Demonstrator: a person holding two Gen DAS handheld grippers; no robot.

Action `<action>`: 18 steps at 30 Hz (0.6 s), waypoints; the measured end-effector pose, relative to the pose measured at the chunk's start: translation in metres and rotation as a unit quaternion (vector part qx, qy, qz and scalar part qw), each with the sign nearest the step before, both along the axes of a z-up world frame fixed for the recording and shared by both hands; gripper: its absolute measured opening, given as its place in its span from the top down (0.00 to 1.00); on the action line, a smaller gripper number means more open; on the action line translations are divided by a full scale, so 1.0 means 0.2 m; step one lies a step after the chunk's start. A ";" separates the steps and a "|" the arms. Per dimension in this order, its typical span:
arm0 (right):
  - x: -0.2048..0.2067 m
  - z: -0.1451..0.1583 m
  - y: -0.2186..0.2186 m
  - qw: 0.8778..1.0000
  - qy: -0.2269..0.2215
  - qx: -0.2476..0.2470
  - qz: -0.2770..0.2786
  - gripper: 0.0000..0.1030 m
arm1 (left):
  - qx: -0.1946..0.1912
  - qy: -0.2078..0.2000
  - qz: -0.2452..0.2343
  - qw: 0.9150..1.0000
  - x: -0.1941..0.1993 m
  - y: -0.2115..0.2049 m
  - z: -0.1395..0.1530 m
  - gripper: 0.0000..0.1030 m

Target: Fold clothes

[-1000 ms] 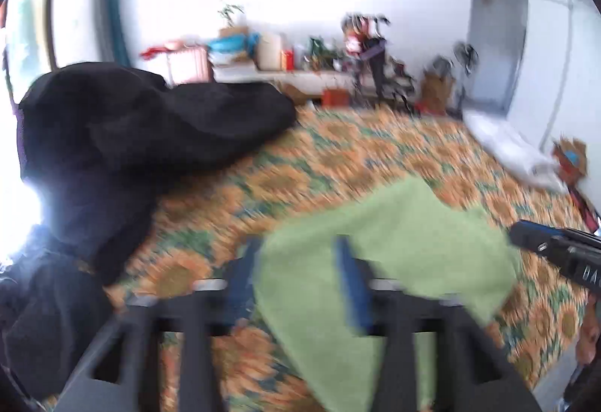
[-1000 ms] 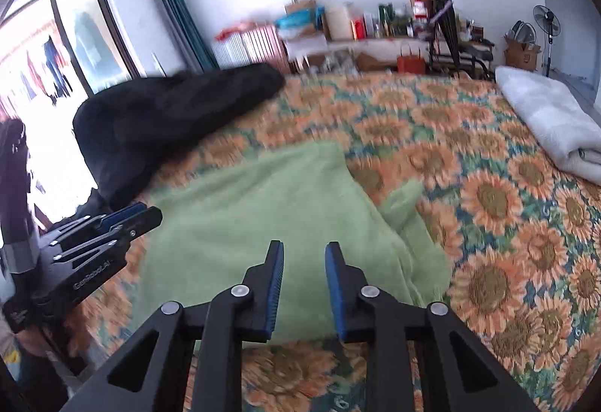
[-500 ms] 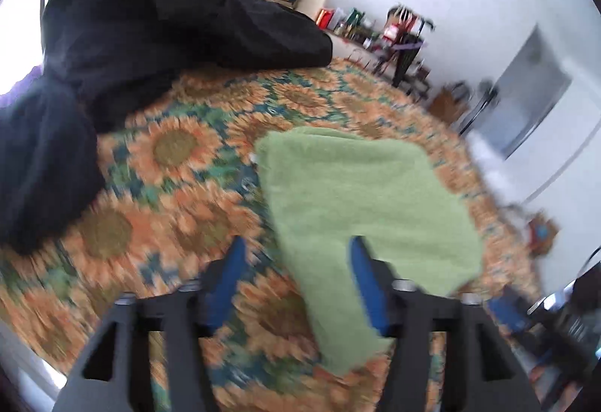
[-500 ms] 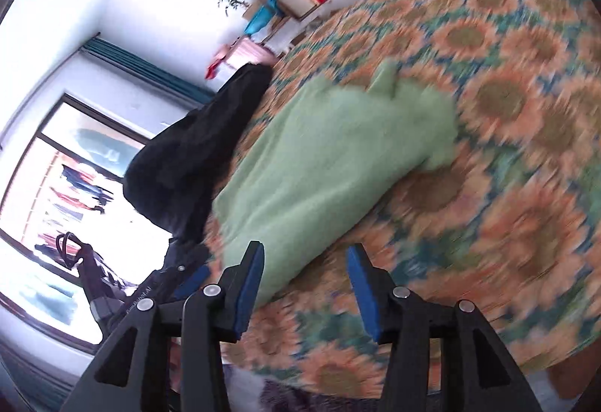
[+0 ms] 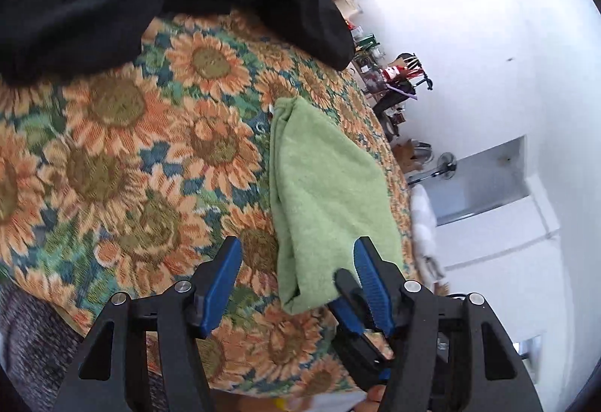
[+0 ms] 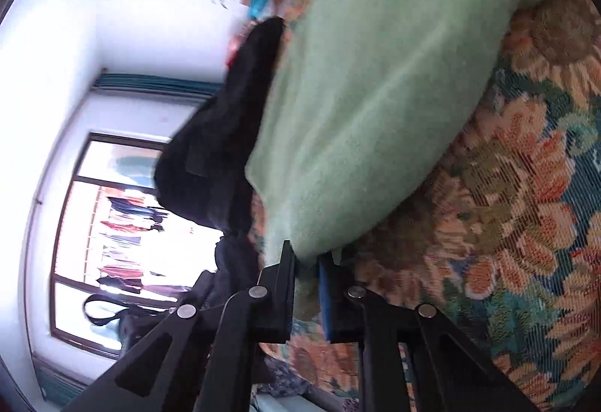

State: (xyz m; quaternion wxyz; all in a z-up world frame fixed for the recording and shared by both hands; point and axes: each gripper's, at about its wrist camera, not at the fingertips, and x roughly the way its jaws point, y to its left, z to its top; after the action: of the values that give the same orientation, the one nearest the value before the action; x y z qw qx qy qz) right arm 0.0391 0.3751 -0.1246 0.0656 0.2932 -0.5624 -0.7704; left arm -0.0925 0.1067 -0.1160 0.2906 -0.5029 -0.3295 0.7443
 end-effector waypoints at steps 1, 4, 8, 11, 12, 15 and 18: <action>0.01 0.04 0.00 1.000 0.014 0.016 -0.009 0.88 | 0.007 -0.004 -0.005 1.000 0.00 0.01 -0.01 0.38; 0.02 0.13 0.00 0.998 0.037 0.039 -0.020 0.89 | 0.021 -0.011 -0.024 0.999 0.00 0.06 -0.02 0.37; 0.01 0.17 0.03 0.998 0.045 0.040 -0.019 0.89 | 0.073 -0.039 -0.022 0.996 0.00 0.12 -0.06 0.35; 0.01 0.15 0.04 0.998 0.047 0.030 -0.019 0.89 | 0.108 -0.056 -0.009 0.993 -0.04 0.18 -0.10 0.32; 0.02 0.15 0.05 0.998 0.047 0.027 -0.019 0.89 | 0.121 -0.063 -0.008 0.991 -0.05 0.19 -0.11 0.32; 0.02 0.13 0.05 0.998 0.051 0.016 -0.015 0.89 | 0.172 -0.080 0.010 0.982 -0.06 0.19 -0.15 0.30; 0.04 0.13 0.05 0.998 0.058 0.013 -0.010 0.89 | 0.170 -0.087 0.010 0.982 -0.07 0.23 -0.16 0.24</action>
State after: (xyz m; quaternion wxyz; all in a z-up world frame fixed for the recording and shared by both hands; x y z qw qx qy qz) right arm 0.0465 0.3849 -0.0981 0.0865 0.2436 -0.5505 -0.7938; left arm -0.1057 0.1535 -0.1480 0.3341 -0.5060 -0.4803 0.6338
